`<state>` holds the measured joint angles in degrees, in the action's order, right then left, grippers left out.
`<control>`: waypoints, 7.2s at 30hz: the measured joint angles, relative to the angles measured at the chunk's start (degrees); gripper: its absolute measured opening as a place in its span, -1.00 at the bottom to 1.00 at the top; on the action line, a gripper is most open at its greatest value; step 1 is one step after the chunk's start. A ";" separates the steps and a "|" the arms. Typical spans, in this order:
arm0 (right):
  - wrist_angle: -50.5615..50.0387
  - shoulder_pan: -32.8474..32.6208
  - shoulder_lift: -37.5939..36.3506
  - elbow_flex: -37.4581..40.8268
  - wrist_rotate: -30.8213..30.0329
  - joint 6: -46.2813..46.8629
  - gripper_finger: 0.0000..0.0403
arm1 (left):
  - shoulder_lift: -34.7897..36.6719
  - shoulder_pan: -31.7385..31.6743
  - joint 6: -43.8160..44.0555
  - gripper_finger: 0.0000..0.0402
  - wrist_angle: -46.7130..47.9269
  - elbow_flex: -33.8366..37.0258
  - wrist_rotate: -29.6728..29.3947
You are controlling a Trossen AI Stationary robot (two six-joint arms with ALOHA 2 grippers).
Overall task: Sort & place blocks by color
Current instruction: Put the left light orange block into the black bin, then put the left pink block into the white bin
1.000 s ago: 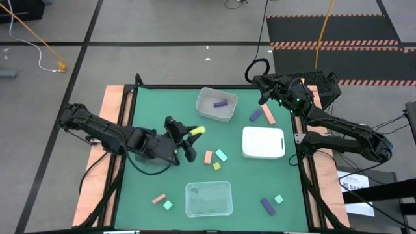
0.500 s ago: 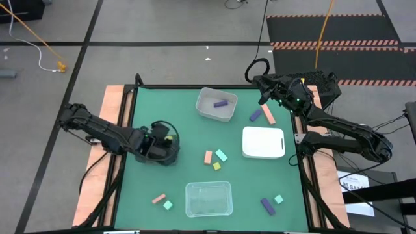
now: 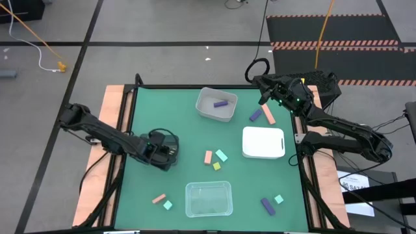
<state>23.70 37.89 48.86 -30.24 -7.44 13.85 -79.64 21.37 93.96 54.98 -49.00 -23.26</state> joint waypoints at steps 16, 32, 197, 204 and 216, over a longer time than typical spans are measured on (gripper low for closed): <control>0.00 0.00 0.00 0.00 0.02 0.00 -0.10 | 0.02 0.19 7.04 0.17 -8.74 4.80 -3.68; 0.01 0.00 0.00 0.00 0.01 0.00 -0.10 | 15.76 9.47 -18.11 0.66 -25.79 4.53 -8.58; 28.25 -25.94 25.62 -7.24 24.67 20.84 -0.81 | -11.44 -25.75 -62.20 -0.61 -78.77 -16.83 20.08; 25.06 -25.83 24.43 -7.34 25.73 22.07 -0.81 | -11.57 -25.74 -61.93 -0.58 -78.51 -16.83 20.27; 2.65 -22.81 15.56 -7.32 25.61 14.39 -0.81 | -10.77 -25.84 -60.55 -0.57 -66.63 -16.80 22.62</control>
<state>26.35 15.08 64.42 -37.56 18.16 28.23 -90.40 -4.47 33.42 -11.65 -65.80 -0.64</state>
